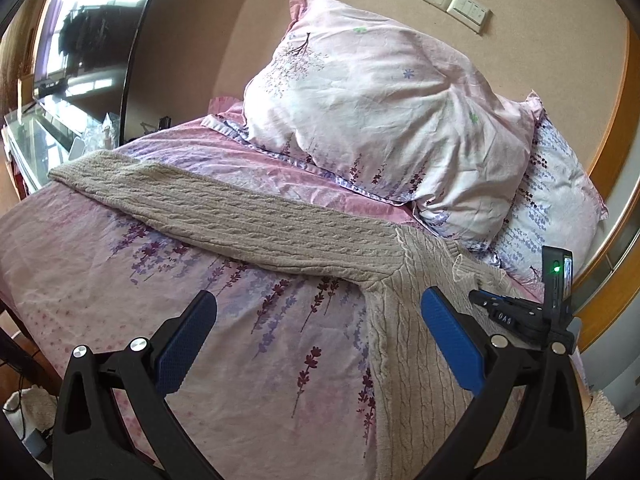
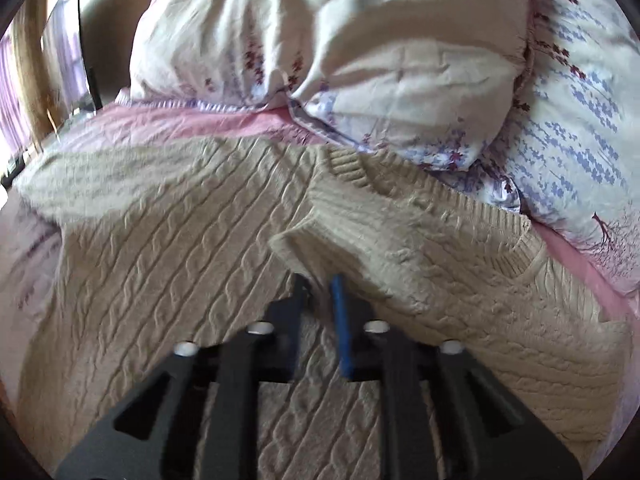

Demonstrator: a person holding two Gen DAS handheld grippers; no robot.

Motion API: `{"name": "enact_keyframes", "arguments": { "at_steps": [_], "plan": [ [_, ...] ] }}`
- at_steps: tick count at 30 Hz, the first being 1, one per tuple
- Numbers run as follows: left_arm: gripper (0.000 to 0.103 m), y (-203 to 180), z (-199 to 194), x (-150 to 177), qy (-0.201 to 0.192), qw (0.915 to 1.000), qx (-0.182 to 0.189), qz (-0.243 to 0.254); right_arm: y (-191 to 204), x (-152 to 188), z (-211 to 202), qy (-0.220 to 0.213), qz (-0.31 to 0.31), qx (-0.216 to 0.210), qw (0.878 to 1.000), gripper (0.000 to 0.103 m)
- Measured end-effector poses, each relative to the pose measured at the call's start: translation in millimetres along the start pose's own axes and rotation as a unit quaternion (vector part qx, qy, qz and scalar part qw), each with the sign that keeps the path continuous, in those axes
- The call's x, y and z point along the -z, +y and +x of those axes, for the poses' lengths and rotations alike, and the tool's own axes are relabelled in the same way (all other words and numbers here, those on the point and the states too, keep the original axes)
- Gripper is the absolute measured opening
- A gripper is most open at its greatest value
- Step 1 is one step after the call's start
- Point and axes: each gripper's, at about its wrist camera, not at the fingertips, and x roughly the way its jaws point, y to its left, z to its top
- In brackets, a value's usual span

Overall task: Fold small clothes
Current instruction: 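Open the right tool to release the folded sleeve, then move the left tool to the other sleeve and grasp its cuff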

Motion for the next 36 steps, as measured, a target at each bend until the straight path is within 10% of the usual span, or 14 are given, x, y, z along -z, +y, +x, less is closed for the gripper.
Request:
{"name": "enact_keyframes", "arguments": {
  "at_steps": [5, 14, 21, 31, 36],
  "plan": [
    [0.102, 19, 4, -7, 0.007, 0.9992, 0.013, -0.037, -13, -13, -17, -0.037, 0.061, -0.05, 0.996, 0.007],
    [0.102, 32, 8, -13, 0.007, 0.9975, 0.022, -0.067, 3, -4, 14, 0.027, 0.064, -0.08, 0.994, 0.009],
    [0.102, 52, 21, -23, 0.025, 0.9918, 0.043, -0.117, 3, -4, 16, 0.053, 0.112, -0.154, 0.98, 0.055],
    [0.096, 75, 36, -39, 0.051, 0.9825, 0.048, -0.173, 11, -6, 7, 0.031, 0.131, -0.18, 0.974, 0.059],
    [0.089, 90, 46, -42, 0.073, 0.9742, 0.043, -0.209, 45, -16, 0, 0.024, 0.069, -0.151, 0.986, 0.046]
  ]
}}
